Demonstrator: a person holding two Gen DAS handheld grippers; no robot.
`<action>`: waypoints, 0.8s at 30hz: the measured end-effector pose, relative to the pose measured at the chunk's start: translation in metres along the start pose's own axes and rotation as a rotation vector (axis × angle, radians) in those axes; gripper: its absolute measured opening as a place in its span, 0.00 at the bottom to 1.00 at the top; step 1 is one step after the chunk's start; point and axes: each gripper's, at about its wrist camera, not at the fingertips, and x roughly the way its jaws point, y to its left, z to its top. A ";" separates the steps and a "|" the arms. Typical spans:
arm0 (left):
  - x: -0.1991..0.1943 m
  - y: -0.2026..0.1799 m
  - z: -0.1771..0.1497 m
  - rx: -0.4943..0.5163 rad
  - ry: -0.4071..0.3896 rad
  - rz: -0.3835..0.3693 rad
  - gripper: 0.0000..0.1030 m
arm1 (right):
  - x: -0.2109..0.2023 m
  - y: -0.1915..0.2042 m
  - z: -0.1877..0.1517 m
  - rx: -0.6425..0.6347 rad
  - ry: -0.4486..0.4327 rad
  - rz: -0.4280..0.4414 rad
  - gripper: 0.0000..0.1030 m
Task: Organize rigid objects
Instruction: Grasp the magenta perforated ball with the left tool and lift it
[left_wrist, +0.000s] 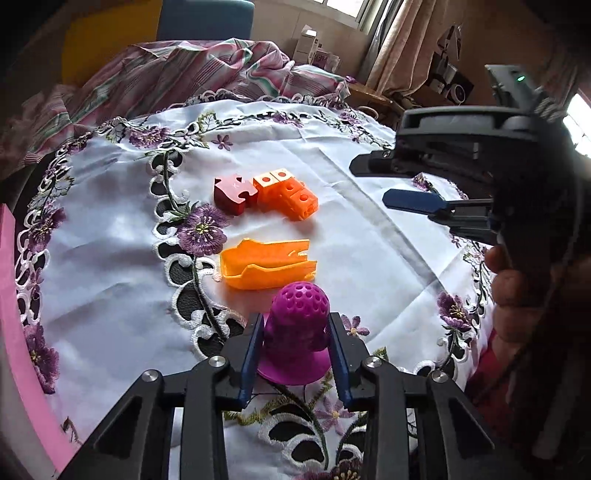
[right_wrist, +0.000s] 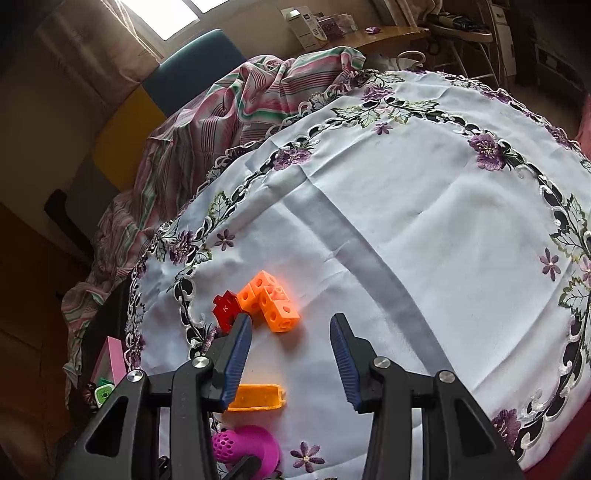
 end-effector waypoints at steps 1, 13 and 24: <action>-0.007 0.001 -0.002 0.005 -0.011 0.001 0.34 | 0.001 0.001 -0.001 -0.007 0.006 -0.002 0.43; -0.055 0.029 -0.038 -0.044 -0.045 0.037 0.34 | 0.029 0.033 -0.021 -0.187 0.151 0.007 0.45; -0.088 0.042 -0.051 -0.087 -0.093 0.037 0.34 | 0.033 0.071 -0.042 -0.387 0.155 0.015 0.74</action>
